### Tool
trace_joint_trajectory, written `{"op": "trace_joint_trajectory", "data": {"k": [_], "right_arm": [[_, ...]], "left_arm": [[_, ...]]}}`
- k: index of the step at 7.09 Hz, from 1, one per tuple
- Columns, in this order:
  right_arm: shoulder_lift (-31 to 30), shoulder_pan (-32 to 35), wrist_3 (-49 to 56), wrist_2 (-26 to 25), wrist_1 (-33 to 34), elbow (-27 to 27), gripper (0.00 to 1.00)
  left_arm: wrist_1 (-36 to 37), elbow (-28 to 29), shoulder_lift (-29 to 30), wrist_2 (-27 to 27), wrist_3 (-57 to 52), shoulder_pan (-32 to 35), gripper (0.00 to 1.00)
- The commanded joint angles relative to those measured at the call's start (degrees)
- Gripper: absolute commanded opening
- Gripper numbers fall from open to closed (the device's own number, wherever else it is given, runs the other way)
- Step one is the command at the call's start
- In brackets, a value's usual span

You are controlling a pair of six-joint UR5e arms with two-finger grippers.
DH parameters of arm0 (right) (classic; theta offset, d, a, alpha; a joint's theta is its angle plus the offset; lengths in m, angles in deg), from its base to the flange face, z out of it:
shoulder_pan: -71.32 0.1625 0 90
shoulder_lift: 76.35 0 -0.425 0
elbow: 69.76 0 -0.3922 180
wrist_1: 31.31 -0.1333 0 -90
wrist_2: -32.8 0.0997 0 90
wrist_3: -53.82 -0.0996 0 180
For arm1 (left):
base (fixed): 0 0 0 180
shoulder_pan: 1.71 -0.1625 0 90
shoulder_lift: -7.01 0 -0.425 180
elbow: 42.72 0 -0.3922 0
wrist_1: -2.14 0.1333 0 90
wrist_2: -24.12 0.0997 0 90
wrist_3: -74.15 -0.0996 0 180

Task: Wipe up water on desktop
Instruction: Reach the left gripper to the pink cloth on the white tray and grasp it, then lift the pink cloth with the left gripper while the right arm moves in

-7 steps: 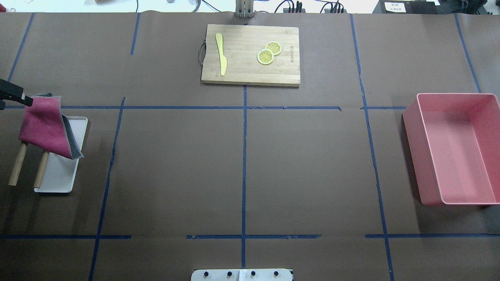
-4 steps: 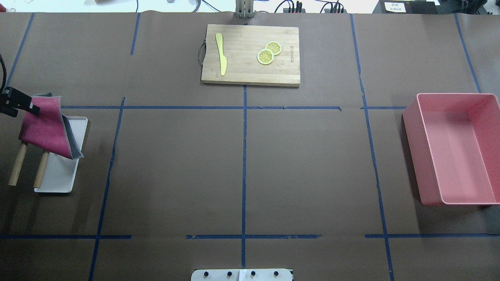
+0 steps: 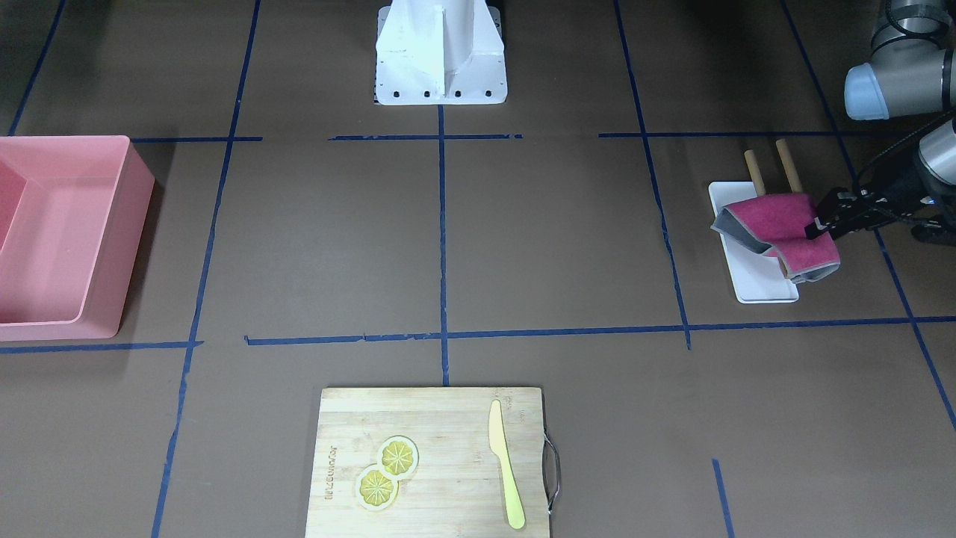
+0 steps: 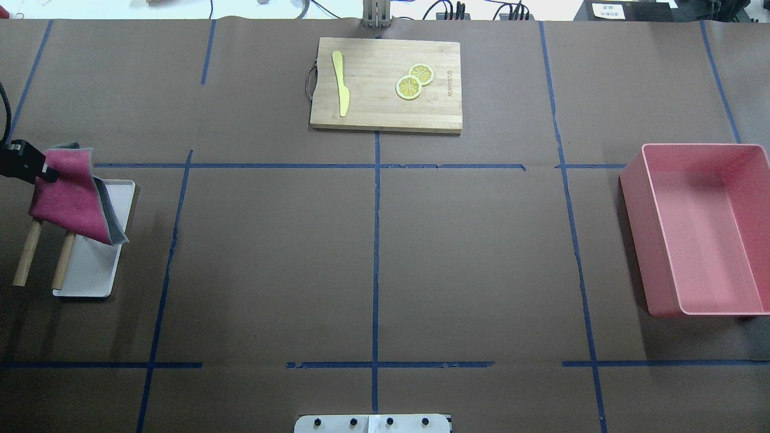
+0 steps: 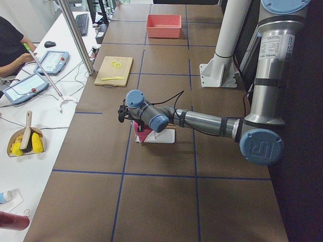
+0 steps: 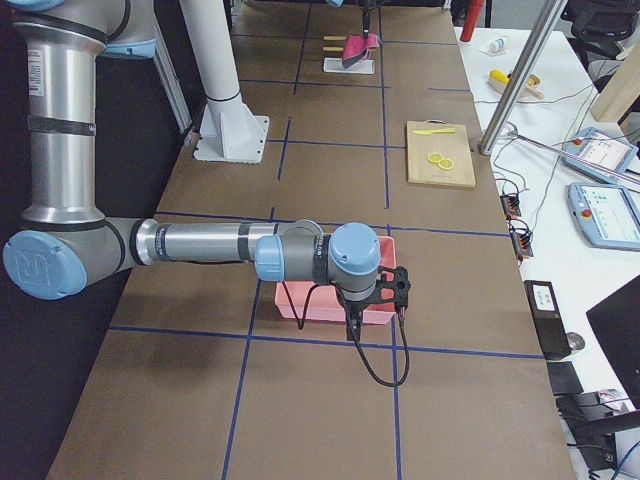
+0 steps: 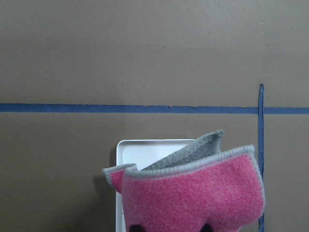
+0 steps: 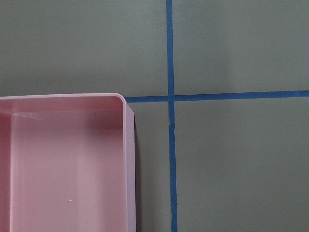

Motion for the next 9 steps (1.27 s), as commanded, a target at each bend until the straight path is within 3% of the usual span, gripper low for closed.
{"op": "trace_joint_trajectory", "data": {"k": [1, 5, 7, 9], "right_arm": [[0.07, 0.00, 0.00, 0.00, 0.00, 0.00, 1.00], [0.07, 0.00, -0.09, 0.00, 0.00, 0.09, 1.00], [0.07, 0.00, -0.09, 0.09, 0.00, 0.09, 1.00], [0.07, 0.09, -0.09, 2.00, 0.00, 0.44, 1.00]], "left_arm": [[-0.07, -0.19, -0.13, -2.65, -0.05, 0.08, 0.34], [0.54, -0.45, -0.13, -2.65, 0.03, 0.35, 0.07], [0.90, -0.80, -0.13, -3.17, 0.03, 2.70, 0.03], [1.77, -0.98, 0.04, -10.70, 0.03, 7.79, 0.01]]}}
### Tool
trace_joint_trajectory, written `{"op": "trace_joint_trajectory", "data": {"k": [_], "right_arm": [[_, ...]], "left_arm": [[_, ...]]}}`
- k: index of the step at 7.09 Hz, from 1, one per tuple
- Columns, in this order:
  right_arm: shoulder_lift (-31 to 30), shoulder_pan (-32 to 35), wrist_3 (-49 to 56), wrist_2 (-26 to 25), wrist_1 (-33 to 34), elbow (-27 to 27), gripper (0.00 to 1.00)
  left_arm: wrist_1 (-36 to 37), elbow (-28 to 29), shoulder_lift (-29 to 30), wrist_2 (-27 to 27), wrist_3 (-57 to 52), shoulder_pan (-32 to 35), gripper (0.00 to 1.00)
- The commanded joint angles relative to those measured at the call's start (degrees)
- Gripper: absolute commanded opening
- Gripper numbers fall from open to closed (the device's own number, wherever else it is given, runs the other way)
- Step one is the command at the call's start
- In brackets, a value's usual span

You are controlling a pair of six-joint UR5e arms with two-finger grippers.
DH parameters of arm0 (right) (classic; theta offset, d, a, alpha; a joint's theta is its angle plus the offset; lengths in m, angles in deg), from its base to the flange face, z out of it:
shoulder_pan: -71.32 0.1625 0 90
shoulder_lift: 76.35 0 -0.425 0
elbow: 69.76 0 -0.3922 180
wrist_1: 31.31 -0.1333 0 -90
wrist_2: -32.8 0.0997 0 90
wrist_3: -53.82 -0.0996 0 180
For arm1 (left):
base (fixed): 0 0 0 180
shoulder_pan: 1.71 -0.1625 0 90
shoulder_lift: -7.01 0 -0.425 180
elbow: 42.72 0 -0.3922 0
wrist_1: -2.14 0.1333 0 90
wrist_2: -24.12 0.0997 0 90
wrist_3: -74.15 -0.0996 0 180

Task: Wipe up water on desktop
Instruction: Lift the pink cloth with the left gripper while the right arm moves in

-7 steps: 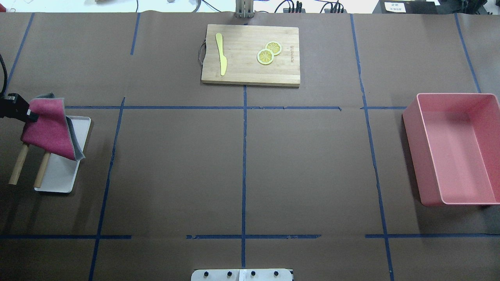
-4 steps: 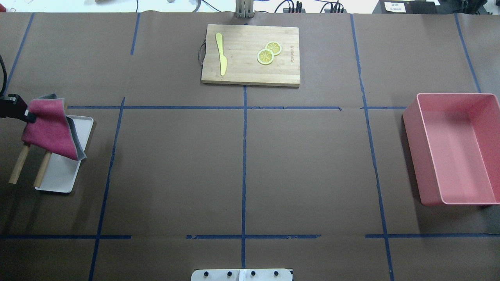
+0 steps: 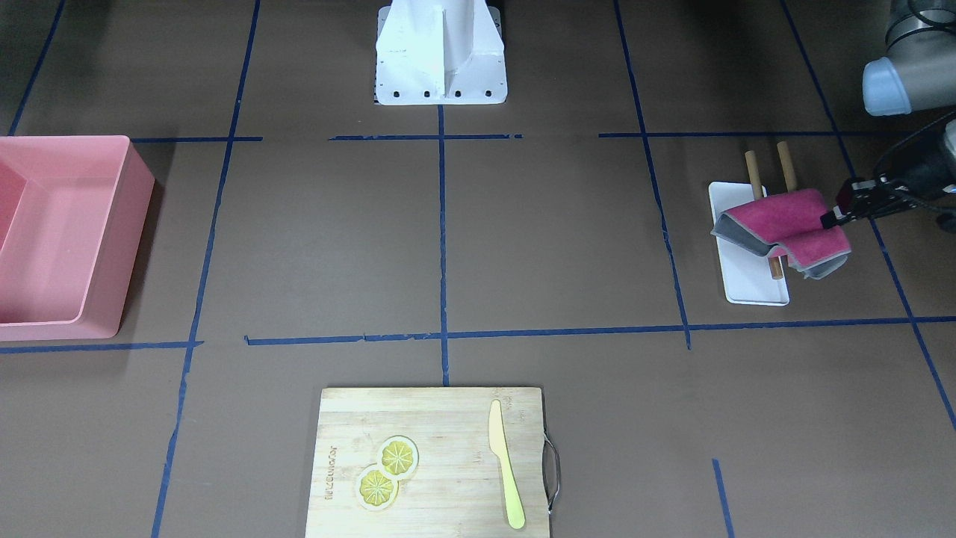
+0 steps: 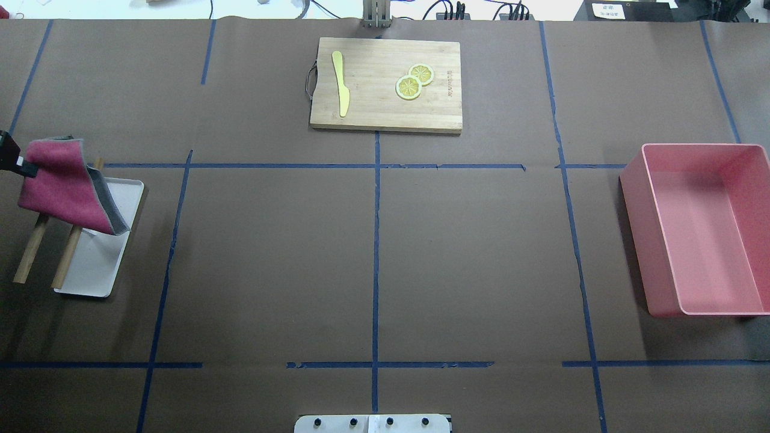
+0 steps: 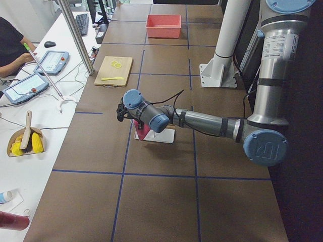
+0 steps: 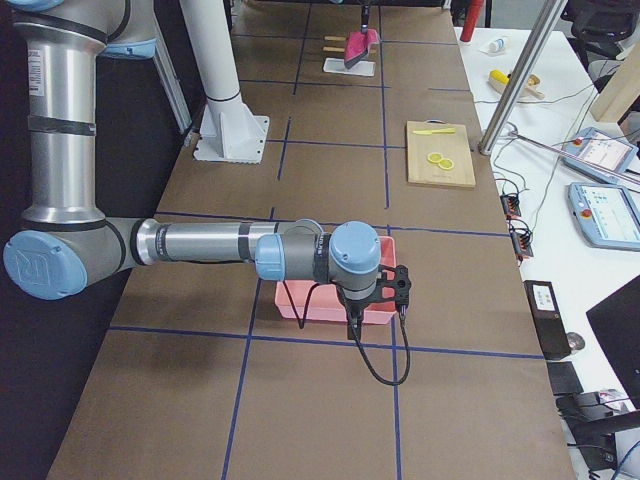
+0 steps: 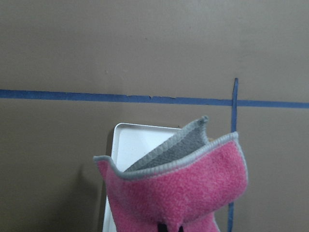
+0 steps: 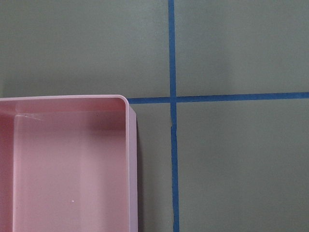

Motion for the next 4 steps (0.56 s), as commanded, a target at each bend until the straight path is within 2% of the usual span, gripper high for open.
{"op": "trace_joint_trajectory", "data": {"k": [1, 2, 3, 4], "right_arm": [[0.00, -0.01, 0.00, 3.14, -0.09, 0.27, 1.00], [0.00, -0.02, -0.26, 3.24, -0.09, 0.97, 1.00], [0.17, -0.80, -0.09, 3.33, -0.44, 1.76, 1.00], [0.17, -2.98, -0.18, 3.16, -5.49, 2.64, 1.00]], "left_arm": [[0.48, -0.59, 0.57, -5.79, 0.78, 4.01, 0.00], [2.92, -1.73, 2.31, -7.64, 1.23, 5.41, 0.00], [10.34, -5.83, 6.33, -8.09, 4.62, 6.38, 0.00], [17.11, -8.66, 11.33, -7.83, 7.79, 6.39, 0.00]]}}
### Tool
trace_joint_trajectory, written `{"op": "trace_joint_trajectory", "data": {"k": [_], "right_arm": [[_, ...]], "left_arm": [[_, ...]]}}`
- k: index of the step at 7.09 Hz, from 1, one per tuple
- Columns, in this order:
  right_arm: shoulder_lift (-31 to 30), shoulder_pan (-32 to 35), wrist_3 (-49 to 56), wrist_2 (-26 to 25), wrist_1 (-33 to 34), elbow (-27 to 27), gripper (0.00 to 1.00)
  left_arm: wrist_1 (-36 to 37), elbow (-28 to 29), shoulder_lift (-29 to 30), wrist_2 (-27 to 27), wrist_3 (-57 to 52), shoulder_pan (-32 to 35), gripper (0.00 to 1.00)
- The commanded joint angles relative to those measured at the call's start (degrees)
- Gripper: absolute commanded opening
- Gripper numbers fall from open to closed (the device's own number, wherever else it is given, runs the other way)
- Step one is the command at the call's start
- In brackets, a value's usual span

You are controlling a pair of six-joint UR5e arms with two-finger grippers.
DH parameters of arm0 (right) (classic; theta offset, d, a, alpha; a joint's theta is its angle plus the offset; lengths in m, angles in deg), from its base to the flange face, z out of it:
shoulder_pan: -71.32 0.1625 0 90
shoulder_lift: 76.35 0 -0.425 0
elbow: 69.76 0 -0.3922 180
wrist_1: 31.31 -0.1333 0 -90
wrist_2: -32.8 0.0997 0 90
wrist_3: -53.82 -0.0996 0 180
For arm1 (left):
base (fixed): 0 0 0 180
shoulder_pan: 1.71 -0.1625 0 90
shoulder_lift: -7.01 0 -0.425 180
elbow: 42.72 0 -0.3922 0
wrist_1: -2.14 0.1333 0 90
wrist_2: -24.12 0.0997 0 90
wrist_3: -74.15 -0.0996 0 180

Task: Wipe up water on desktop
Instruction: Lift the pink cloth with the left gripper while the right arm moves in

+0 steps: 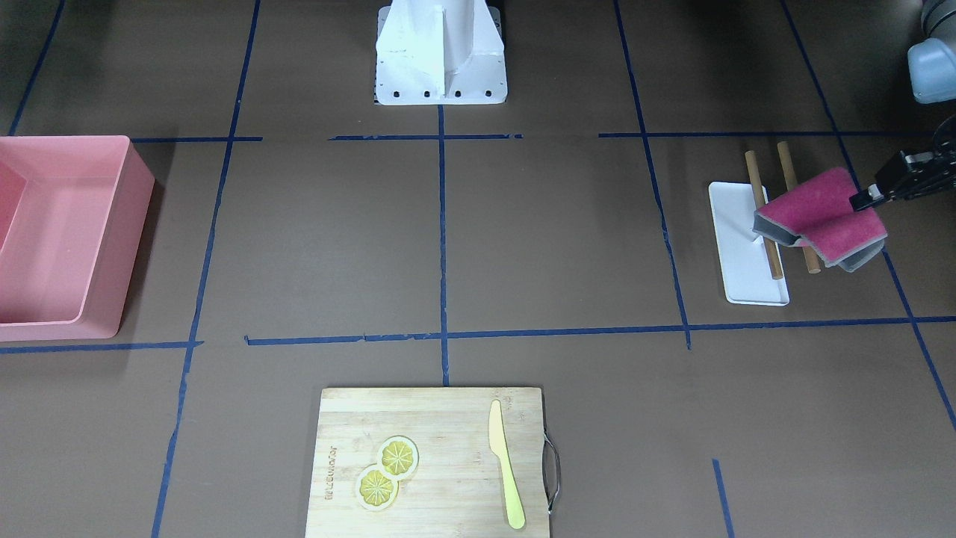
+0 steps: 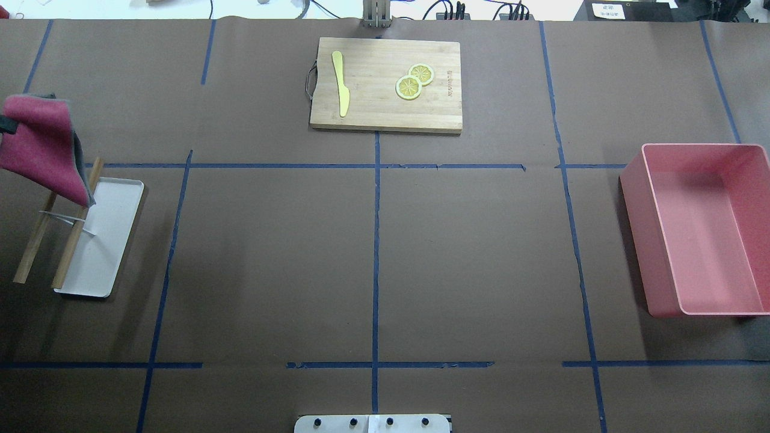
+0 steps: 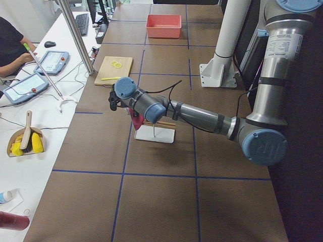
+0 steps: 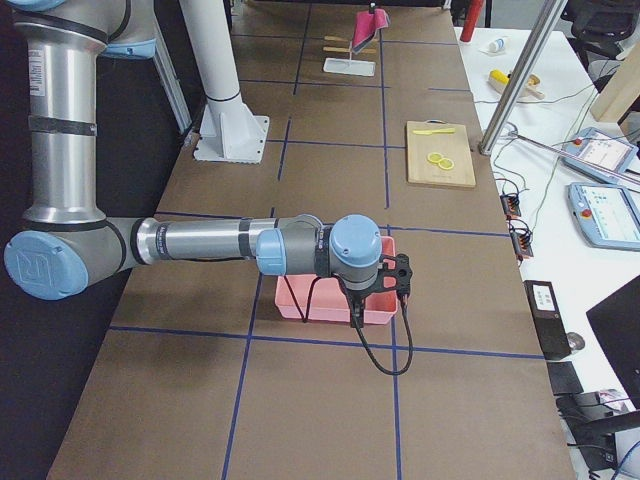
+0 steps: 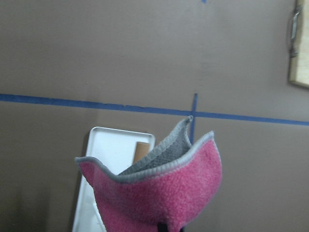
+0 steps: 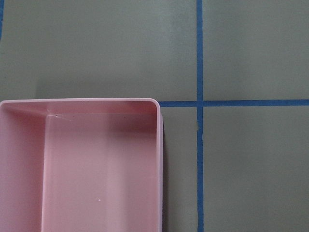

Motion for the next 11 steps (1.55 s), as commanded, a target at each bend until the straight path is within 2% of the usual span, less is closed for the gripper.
{"op": "trace_joint_trajectory", "data": {"k": [1, 2, 4, 6, 7, 8, 9, 10, 11], "right_arm": [[0.15, -4.38, -0.22, -0.10, -10.65, 0.92, 1.00], [2.85, -6.75, -2.83, -0.10, -12.90, 1.09, 1.00], [13.02, -15.17, -16.76, -0.89, -12.74, 1.01, 1.00], [19.54, -20.90, -30.81, -5.26, -13.44, 3.36, 1.00], [21.66, -24.67, -34.55, -8.16, -16.14, 5.03, 1.00], [22.20, -30.45, -36.93, -14.10, -24.18, 5.75, 1.00], [24.56, -38.17, -45.14, -22.17, -31.65, 5.75, 1.00], [27.89, -47.03, -48.09, -33.82, -33.03, 6.80, 1.00], [28.36, -56.95, -48.12, -46.21, -33.05, 9.16, 1.00]], "left_arm": [[9.03, -3.82, 8.06, 0.44, 7.81, -0.09, 0.01], [8.87, -3.91, 10.61, 3.67, 13.85, -2.88, 0.01], [8.70, -3.91, 15.36, 9.29, 22.57, -9.73, 0.01], [8.35, -3.65, 20.01, 18.17, 31.87, -18.33, 0.01], [8.34, -3.30, 22.65, 21.16, 37.76, -21.33, 0.01], [7.74, -3.21, 23.81, 24.67, 41.39, -23.89, 0.01], [3.64, -2.51, 24.00, 28.53, 44.99, -27.04, 0.01], [1.08, -2.07, 24.26, 30.31, 48.42, -28.73, 0.01], [0.70, -2.07, 25.39, 30.33, 51.50, -29.44, 0.01]]}}
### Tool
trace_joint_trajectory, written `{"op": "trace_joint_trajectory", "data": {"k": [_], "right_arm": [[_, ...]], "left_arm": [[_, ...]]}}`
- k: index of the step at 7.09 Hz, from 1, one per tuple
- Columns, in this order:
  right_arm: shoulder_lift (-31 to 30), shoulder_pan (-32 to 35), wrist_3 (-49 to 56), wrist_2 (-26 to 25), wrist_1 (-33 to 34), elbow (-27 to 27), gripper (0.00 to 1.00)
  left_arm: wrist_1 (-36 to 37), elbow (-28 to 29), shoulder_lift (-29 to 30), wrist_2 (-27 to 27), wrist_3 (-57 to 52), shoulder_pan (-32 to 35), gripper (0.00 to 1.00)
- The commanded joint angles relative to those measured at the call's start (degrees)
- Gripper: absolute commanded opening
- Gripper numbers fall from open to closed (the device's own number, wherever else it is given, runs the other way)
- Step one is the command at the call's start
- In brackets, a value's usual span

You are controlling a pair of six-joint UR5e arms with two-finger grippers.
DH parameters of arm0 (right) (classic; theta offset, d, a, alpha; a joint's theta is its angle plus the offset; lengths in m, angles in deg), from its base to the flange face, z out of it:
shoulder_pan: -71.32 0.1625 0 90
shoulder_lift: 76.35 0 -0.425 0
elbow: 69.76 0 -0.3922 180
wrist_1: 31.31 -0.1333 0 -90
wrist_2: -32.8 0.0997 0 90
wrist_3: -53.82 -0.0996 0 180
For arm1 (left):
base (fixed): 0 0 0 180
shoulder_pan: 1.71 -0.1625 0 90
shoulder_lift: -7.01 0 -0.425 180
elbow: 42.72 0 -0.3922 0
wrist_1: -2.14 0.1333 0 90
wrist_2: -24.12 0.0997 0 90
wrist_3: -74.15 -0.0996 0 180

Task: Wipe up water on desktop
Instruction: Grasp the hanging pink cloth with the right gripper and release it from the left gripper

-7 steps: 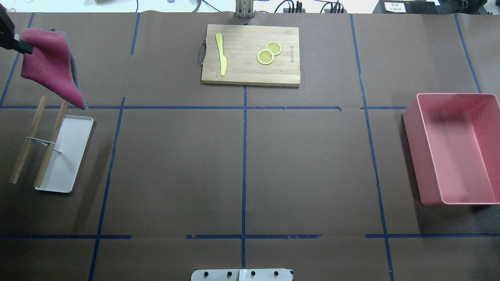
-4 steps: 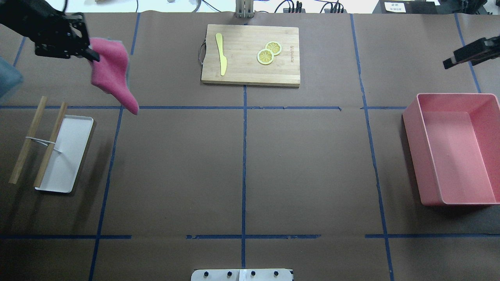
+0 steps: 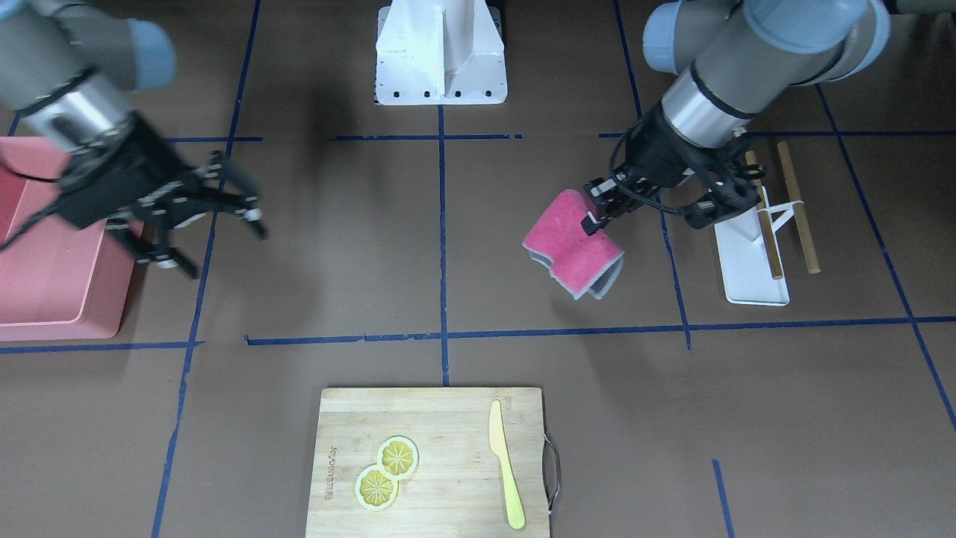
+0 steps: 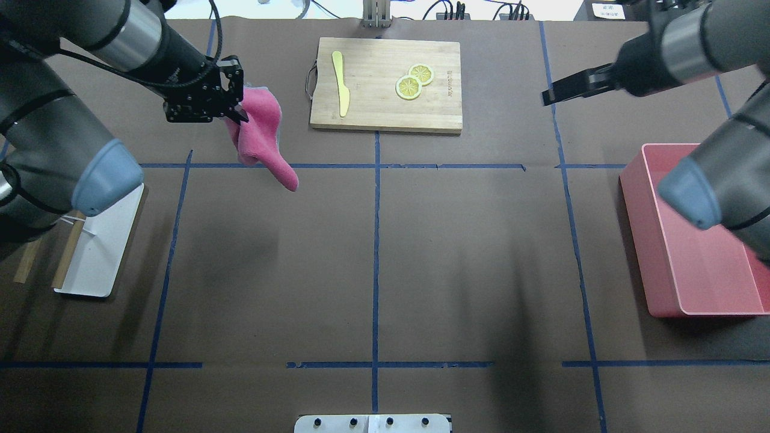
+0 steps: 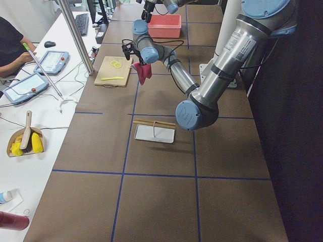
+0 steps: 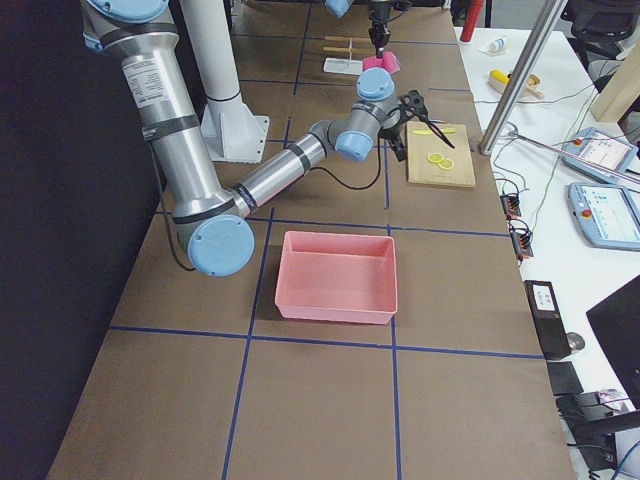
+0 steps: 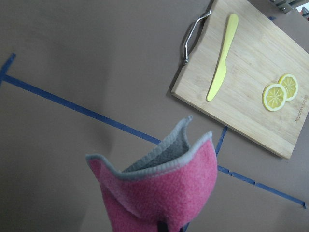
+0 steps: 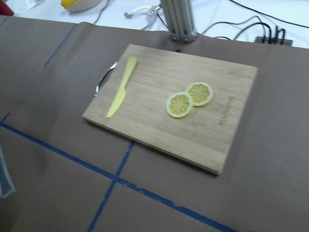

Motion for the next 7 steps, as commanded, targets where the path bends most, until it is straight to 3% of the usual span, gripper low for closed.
{"op": "trace_joint_trajectory", "data": {"k": [1, 2, 7], "right_arm": [[4.03, -17.64, -1.22, -22.48, -1.41, 2.58, 1.00], [5.53, -21.71, -1.04, -26.14, -1.23, 2.50, 1.00], [5.98, -23.68, 4.76, -26.97, -1.23, 2.41, 1.00]], "left_arm": [[-1.58, 0.73, 2.24, 1.10, 6.24, -2.20, 0.01], [-3.06, 1.96, 3.21, 1.10, 9.22, -2.81, 0.01], [-5.88, 4.08, 7.26, 1.02, 20.49, -7.03, 0.01]]}}
